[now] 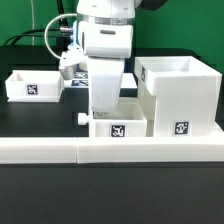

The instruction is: Assemble drawer

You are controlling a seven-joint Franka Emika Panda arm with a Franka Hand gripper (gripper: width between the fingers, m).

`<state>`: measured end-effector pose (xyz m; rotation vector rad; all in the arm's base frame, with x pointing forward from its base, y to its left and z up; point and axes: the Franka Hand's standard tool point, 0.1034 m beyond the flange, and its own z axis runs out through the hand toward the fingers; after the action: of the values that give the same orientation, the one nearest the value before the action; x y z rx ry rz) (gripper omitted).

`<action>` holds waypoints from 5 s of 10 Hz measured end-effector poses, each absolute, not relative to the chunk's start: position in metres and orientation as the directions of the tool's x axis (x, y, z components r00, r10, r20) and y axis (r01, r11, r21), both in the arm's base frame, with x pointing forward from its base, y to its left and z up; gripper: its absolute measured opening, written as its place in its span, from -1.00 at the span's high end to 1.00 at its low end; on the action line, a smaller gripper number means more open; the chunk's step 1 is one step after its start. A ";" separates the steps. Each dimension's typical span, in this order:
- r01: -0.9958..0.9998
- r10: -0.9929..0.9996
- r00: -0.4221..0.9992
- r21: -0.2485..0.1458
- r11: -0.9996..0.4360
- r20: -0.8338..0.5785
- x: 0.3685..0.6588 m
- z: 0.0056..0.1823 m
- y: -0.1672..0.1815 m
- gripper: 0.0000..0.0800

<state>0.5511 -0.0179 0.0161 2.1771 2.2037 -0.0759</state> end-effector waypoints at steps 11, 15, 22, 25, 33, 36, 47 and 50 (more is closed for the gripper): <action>1.000 0.998 0.018 0.018 -0.018 -0.054 0.552 0.012 -0.006 0.89; 1.000 0.998 0.015 0.010 -0.014 -0.057 0.550 0.011 -0.004 0.89; 0.999 0.999 0.014 0.035 -0.012 -0.052 0.551 0.011 -0.010 0.89; 0.998 0.999 0.011 0.059 -0.008 -0.049 0.552 0.010 -0.009 0.89; 0.999 0.998 -0.018 0.037 0.020 -0.065 0.551 0.010 -0.009 0.89; 1.000 0.997 -0.023 0.017 0.025 -0.077 0.550 0.011 -0.009 0.89; 1.000 0.996 -0.027 -0.006 0.027 -0.090 0.550 0.011 -0.010 0.89; 0.998 0.994 -0.059 -0.013 0.058 -0.093 0.549 0.011 -0.010 0.89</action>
Offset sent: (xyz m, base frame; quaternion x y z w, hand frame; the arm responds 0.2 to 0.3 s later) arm 0.0000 0.0000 0.0000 0.0000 0.0000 0.0000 1.0000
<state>0.5488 -0.0096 0.0109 2.1131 2.2416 -0.1127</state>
